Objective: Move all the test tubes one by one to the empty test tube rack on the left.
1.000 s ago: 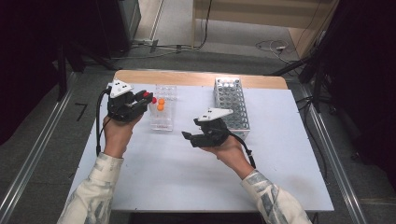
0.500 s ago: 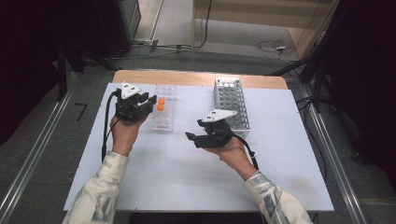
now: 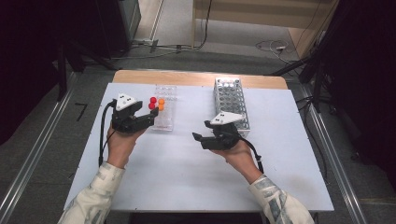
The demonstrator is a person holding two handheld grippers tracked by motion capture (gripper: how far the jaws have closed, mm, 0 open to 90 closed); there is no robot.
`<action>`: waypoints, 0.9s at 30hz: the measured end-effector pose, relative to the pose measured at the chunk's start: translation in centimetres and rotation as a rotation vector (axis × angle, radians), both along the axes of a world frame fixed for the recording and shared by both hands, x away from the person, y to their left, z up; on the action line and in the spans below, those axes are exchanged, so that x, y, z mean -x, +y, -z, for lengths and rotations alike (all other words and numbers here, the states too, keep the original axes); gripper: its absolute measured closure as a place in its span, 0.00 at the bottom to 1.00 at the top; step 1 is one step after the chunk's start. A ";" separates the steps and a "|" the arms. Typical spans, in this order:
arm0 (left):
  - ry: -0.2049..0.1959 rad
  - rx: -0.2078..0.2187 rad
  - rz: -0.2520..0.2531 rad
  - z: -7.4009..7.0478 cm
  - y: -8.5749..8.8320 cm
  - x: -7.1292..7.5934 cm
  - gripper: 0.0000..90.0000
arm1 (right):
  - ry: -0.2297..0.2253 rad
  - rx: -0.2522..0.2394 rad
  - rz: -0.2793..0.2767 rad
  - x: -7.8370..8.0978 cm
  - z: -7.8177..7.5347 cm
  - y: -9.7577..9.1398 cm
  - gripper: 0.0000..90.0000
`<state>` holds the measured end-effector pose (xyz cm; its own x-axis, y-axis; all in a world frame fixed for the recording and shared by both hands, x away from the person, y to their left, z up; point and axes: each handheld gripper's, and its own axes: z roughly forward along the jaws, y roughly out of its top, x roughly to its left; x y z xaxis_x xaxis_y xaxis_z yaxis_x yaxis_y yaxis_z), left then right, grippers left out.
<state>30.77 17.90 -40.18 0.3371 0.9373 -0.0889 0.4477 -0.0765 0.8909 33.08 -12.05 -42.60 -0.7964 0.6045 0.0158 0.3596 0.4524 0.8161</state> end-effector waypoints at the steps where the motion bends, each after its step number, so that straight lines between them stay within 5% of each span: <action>1: 0.008 0.005 0.001 0.2 0.0 0.3 0.34 | -0.002 -0.002 0.006 0.0 0.0 -0.2 0.38; 14: -0.008 -0.001 -0.043 2.6 1.3 3.9 0.26 | -0.023 -0.005 0.126 0.7 0.6 -5.5 0.37; 27: -0.001 -0.013 -0.043 3.4 1.9 5.2 0.24 | -0.032 -0.015 0.202 1.1 0.7 -8.9 0.37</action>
<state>25.59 19.80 -43.63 0.2966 0.9520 -0.0759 0.4501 -0.0692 0.8903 32.03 -20.98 -43.32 -0.6593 0.7519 0.0033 0.4159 0.3611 0.8347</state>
